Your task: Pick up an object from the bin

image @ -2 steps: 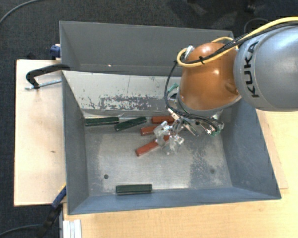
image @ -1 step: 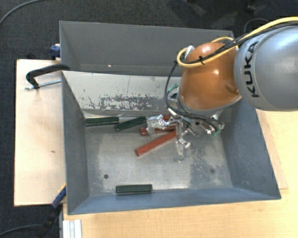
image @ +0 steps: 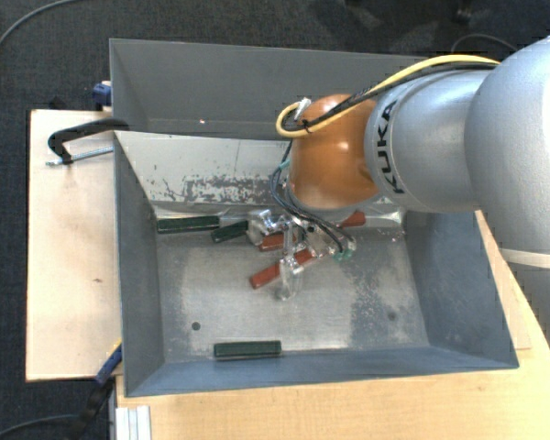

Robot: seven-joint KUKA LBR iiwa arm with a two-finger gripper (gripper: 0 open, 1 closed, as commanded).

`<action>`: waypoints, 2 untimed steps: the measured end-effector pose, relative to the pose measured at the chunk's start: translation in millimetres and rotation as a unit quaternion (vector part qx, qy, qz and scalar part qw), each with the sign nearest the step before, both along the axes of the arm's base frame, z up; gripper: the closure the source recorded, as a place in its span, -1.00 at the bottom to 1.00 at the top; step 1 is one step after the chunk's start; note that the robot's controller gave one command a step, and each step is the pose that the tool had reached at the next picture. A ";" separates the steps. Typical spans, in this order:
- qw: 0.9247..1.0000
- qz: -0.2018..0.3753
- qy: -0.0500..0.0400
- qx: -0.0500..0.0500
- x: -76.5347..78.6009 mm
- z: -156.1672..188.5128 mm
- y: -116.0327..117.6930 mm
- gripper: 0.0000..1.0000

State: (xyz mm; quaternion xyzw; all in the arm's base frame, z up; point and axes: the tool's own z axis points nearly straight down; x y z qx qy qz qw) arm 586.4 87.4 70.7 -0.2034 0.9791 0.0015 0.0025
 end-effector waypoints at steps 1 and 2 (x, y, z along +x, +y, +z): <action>1.000 0.000 -0.001 0.000 0.9 1.6 -0.5 1.00; 0.964 0.265 -0.001 0.000 16.4 1.9 -8.1 1.00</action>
Offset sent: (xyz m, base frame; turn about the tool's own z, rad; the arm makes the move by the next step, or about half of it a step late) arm 0.0000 0.0000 0.0000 0.0000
